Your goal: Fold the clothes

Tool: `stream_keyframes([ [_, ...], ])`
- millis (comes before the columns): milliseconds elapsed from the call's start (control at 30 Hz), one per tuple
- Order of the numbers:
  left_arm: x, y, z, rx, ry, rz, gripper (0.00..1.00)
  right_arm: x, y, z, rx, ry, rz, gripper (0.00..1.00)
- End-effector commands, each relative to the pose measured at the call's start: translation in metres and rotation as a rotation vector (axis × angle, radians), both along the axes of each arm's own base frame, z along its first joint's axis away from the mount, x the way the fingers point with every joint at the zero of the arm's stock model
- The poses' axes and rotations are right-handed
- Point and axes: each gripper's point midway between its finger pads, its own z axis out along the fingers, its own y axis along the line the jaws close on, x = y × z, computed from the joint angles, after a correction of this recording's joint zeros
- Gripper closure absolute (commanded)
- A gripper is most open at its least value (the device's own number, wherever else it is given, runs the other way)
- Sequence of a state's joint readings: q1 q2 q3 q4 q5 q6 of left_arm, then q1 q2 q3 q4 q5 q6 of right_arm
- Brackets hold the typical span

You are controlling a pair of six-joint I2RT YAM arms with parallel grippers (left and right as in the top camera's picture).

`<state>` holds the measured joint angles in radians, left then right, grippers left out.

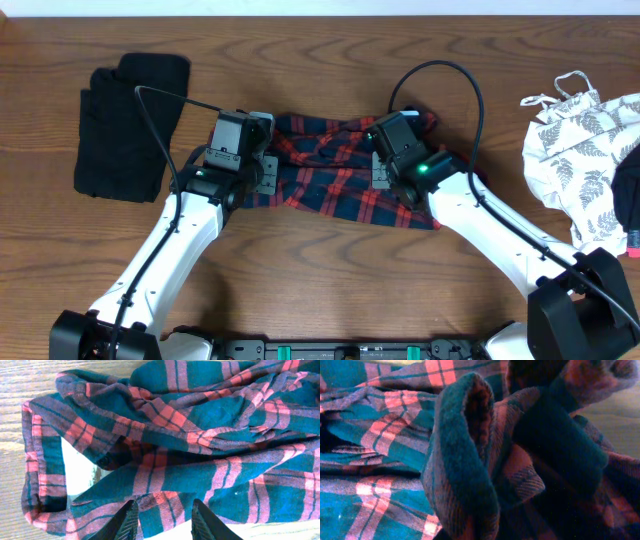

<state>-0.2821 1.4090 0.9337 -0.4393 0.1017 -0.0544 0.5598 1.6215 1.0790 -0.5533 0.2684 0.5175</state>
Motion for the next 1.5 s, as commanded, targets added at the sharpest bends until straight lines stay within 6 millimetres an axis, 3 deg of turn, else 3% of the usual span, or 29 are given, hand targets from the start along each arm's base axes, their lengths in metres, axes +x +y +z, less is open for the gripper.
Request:
stream_keyframes([
  [0,0.006,0.0,0.01,-0.014,-0.022,0.013,0.64,0.005,0.005,0.009,-0.014,-0.044,-0.016,0.99],
  [400,0.006,0.0,0.01,-0.014,-0.022,0.013,0.64,0.002,0.012,0.011,-0.006,-0.059,-0.033,0.99],
  [667,0.006,0.0,0.01,-0.014,-0.022,0.013,0.64,0.0,0.029,0.011,0.016,-0.077,-0.002,0.99],
  [1100,0.006,0.0,0.01,-0.015,-0.021,0.013,0.64,-0.01,0.063,-0.038,-0.011,-0.01,0.063,0.98],
  [1200,0.006,0.0,0.01,-0.015,-0.021,0.013,0.64,-0.01,0.068,-0.04,-0.002,-0.009,0.073,0.88],
  [1467,0.006,0.0,0.01,-0.015,-0.021,0.013,0.64,-0.009,0.079,-0.037,0.044,-0.014,0.095,0.77],
])
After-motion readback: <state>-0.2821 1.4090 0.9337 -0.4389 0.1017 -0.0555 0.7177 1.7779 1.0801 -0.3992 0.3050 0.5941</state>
